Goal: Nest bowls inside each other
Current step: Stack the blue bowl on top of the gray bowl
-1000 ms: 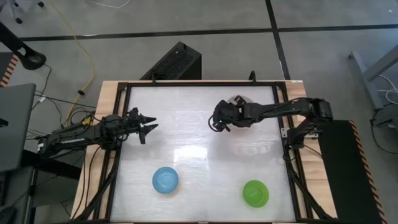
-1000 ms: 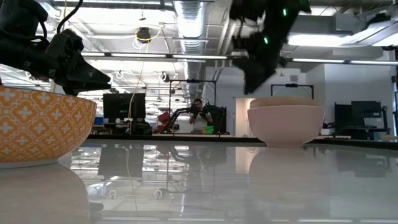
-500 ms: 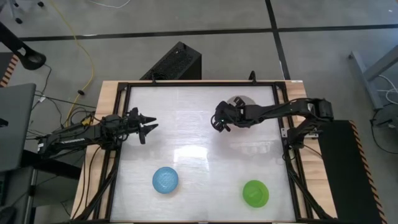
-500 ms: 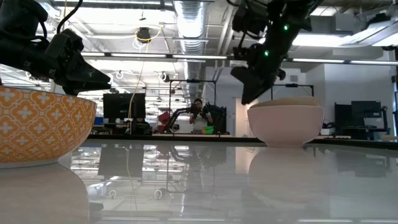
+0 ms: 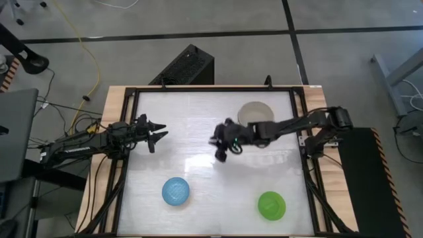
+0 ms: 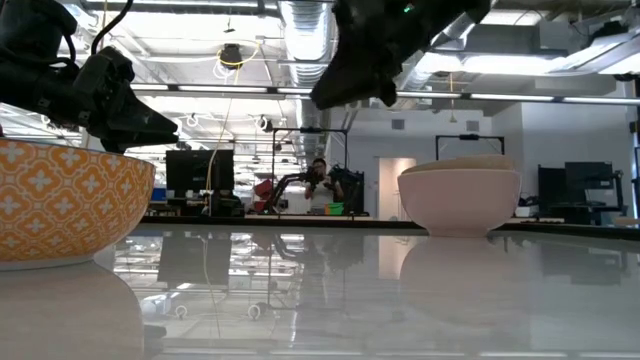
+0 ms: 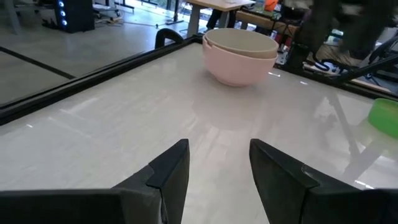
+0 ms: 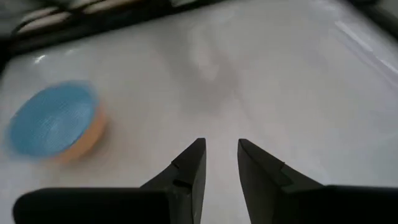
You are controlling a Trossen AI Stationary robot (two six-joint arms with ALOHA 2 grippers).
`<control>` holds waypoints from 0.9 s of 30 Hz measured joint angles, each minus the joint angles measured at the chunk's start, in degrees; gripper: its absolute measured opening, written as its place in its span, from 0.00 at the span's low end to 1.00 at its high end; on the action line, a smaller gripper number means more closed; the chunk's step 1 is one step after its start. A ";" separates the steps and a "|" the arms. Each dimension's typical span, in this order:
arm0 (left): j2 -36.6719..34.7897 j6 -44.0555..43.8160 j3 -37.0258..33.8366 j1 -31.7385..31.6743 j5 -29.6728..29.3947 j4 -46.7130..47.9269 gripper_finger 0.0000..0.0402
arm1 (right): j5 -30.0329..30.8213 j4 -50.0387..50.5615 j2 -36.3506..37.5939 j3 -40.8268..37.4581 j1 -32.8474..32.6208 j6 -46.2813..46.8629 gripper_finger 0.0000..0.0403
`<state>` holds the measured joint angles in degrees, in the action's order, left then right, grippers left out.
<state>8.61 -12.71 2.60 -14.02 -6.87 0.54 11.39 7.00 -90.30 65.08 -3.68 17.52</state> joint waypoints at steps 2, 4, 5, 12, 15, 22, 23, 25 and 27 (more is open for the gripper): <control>0.01 0.02 0.01 0.00 -0.04 0.11 0.39 | -1.36 -1.49 -0.63 -0.03 -2.65 -1.23 0.28; 0.05 0.00 -0.01 0.00 0.10 0.14 0.39 | -1.82 -1.05 -0.49 0.25 -5.56 -0.60 0.28; 0.12 -0.03 -0.01 0.00 0.10 0.10 0.39 | -2.02 0.29 -0.38 0.11 -7.05 0.40 0.28; 0.38 1.06 -0.01 0.00 -0.74 0.01 0.39 | -0.99 9.29 0.37 0.22 -15.98 13.27 0.28; 0.38 1.05 -0.01 0.00 -0.98 -0.03 0.39 | -1.00 14.50 0.34 0.11 -18.77 22.10 0.28; 0.38 1.07 -0.01 0.00 -1.09 -0.01 0.39 | -6.10 37.65 0.30 5.36 -24.03 43.77 0.33; 0.38 1.07 -0.01 0.00 -1.10 -0.03 0.39 | -6.06 40.13 0.33 6.39 -24.76 45.35 0.35; 0.38 1.07 -0.01 0.00 -1.11 -0.03 0.39 | -3.62 42.37 0.34 7.44 -26.06 46.17 0.38; 0.38 1.07 -0.01 0.00 -1.10 -0.03 0.39 | 0.98 40.45 0.34 7.47 -26.69 43.90 0.41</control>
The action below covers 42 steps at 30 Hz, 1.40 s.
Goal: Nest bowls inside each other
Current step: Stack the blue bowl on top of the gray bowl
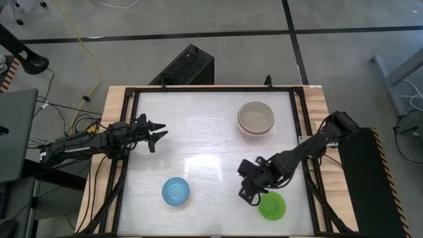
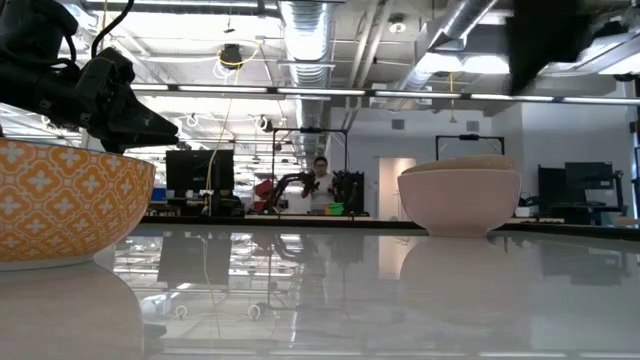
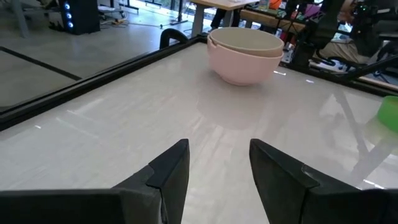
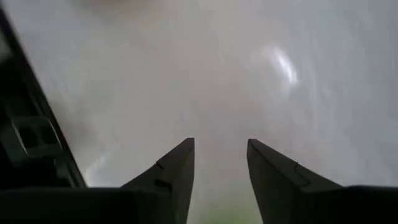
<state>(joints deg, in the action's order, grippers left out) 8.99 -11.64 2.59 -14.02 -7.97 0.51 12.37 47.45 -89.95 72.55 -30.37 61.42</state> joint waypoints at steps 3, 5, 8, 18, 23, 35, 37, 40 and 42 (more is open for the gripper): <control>0.00 -0.04 0.00 0.00 0.00 0.00 0.39 | 5.10 -9.20 -0.99 0.02 0.98 -8.36 0.45; 0.00 -0.04 0.00 0.00 0.00 0.00 0.39 | 5.58 -18.82 -2.68 0.02 2.03 -17.83 0.47; 0.00 -0.06 0.00 0.00 0.01 0.00 0.39 | 2.37 -37.11 -6.74 0.04 3.94 -32.34 0.49; 0.00 -0.04 0.00 0.00 0.01 0.03 0.39 | -16.17 -64.35 -23.76 6.02 10.24 -59.33 0.49; 0.00 -0.04 0.00 0.00 0.01 0.08 0.39 | -22.37 -49.47 -32.86 19.99 12.18 -68.82 0.49; 0.01 2.36 0.00 0.00 -0.37 0.43 0.39 | -18.68 -9.87 -49.52 54.89 11.14 -86.93 0.51; 0.02 2.38 0.00 0.00 -0.41 0.54 0.39 | -18.61 -8.00 -51.07 57.43 11.08 -88.52 0.51; 0.02 2.38 0.00 0.00 -0.41 0.56 0.39 | -18.61 -6.61 -52.00 58.62 11.25 -90.14 0.51; 0.02 2.39 0.00 0.00 -0.41 0.58 0.39 | -18.50 -6.92 -52.00 58.42 11.34 -91.75 0.51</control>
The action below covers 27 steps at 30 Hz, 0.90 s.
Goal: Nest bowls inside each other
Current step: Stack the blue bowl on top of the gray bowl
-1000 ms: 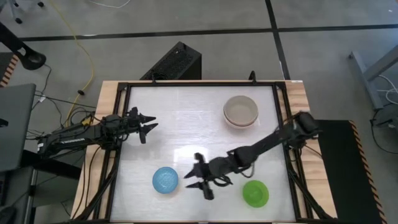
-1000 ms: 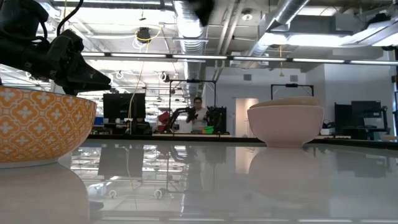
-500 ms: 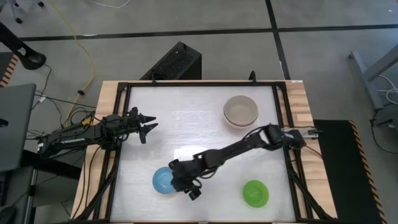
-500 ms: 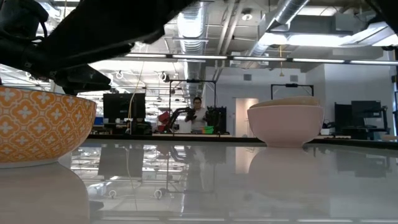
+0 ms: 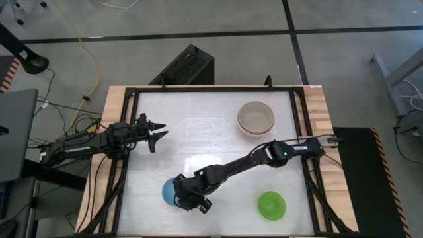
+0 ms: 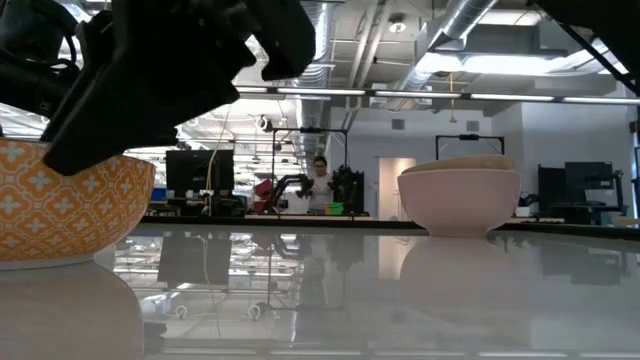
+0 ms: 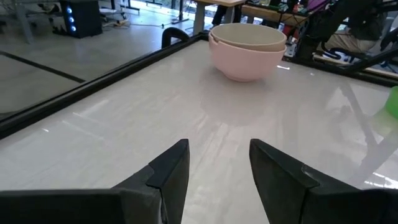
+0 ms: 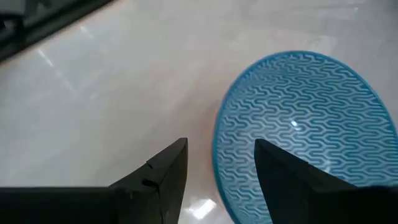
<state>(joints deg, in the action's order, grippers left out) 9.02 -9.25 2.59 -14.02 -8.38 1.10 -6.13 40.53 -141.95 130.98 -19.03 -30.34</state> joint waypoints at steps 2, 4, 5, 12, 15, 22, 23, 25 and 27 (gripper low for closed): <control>0.00 -0.01 0.00 0.00 -0.02 -0.02 0.39 | 0.44 0.33 0.00 -0.03 0.00 -1.76 0.51; 0.00 0.01 0.00 0.00 0.00 -0.02 0.39 | 0.65 0.36 0.00 -0.11 0.02 -3.35 0.51; 0.00 -0.01 0.00 0.00 -0.02 -0.02 0.39 | 0.65 0.35 -0.28 -0.11 0.04 -4.22 0.51; 0.00 -0.01 0.00 0.00 0.00 -0.04 0.39 | 2.96 -0.66 -3.76 -0.20 0.07 -6.37 0.51; 0.09 -0.29 0.00 0.00 -0.01 -0.02 0.39 | 4.99 -0.47 -3.63 -0.18 0.13 -8.93 0.50; 0.09 -0.22 0.00 0.00 -0.02 -0.05 0.39 | 6.09 -0.48 -3.54 0.33 0.05 -16.10 0.22; 0.09 -0.22 0.00 0.00 -0.01 -0.06 0.39 | 6.13 -0.54 -3.52 0.70 -0.04 -16.32 0.16; 0.09 -0.22 0.00 -0.01 -0.02 -0.05 0.39 | 5.88 -0.24 -3.48 1.55 -0.11 -16.14 0.10; 0.09 -0.22 0.00 0.00 -0.02 -0.06 0.39 | 4.57 1.02 -3.48 2.97 -0.11 -14.89 0.10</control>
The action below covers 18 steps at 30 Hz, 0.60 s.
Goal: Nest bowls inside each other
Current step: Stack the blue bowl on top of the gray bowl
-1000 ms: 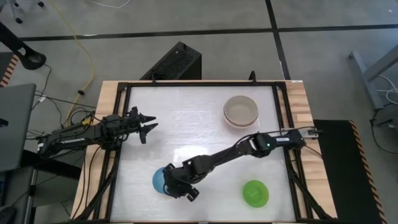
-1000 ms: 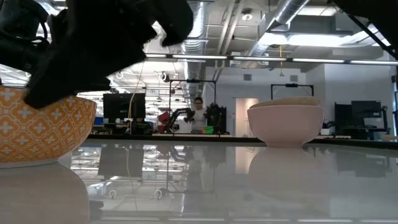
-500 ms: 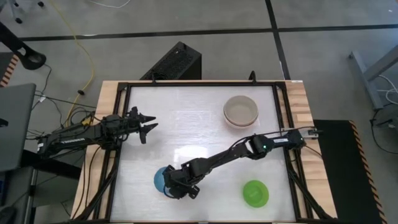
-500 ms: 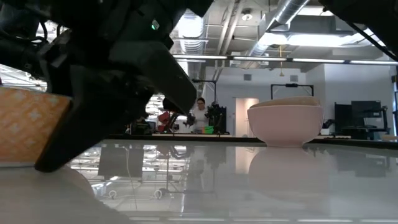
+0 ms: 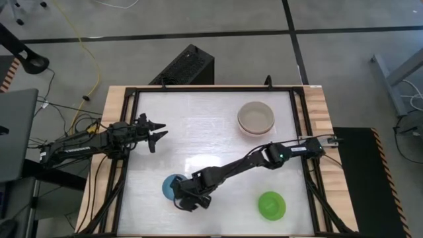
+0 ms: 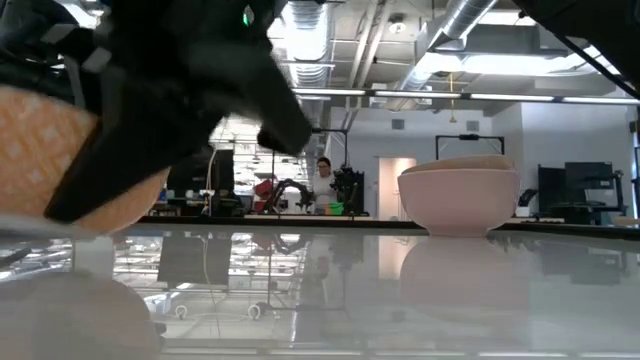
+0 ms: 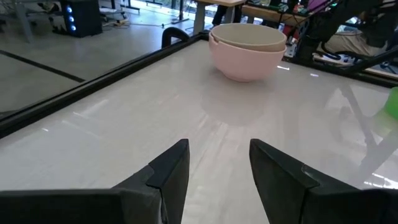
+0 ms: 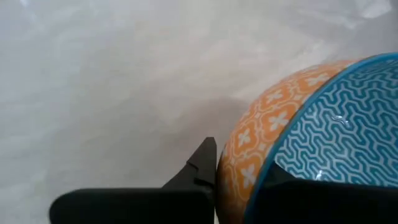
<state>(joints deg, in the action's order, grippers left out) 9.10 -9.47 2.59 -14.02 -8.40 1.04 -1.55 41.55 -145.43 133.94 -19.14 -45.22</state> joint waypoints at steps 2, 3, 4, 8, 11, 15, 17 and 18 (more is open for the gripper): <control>0.00 0.00 0.00 0.00 0.00 0.02 0.39 | -0.56 0.85 0.27 0.99 0.00 2.17 0.10; 0.00 0.00 0.00 0.00 0.00 0.01 0.39 | -0.56 0.93 1.28 0.41 0.02 2.82 0.10; 0.00 0.01 0.00 0.00 0.00 0.02 0.39 | -0.53 2.75 2.32 0.27 0.02 3.32 0.10; 0.00 0.02 0.00 0.00 0.00 0.13 0.39 | 1.20 13.85 7.24 0.20 0.74 10.39 0.10; 0.00 0.02 0.00 0.00 0.00 0.56 0.39 | 1.51 23.00 10.82 0.20 2.70 20.10 0.10; 0.02 0.02 0.00 0.00 -0.22 0.91 0.39 | 9.89 35.44 14.66 -0.60 4.50 26.74 0.10; 0.02 0.01 0.00 0.00 -0.51 0.97 0.39 | 12.91 40.62 16.51 -1.49 5.02 28.84 0.10; 0.02 -0.08 0.00 -0.02 -0.64 1.03 0.39 | 13.98 42.23 17.70 -2.30 5.33 29.85 0.10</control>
<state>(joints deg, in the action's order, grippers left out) 9.13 -9.55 2.59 -14.04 -9.04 2.07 12.43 83.78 -127.72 131.64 -13.81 -15.37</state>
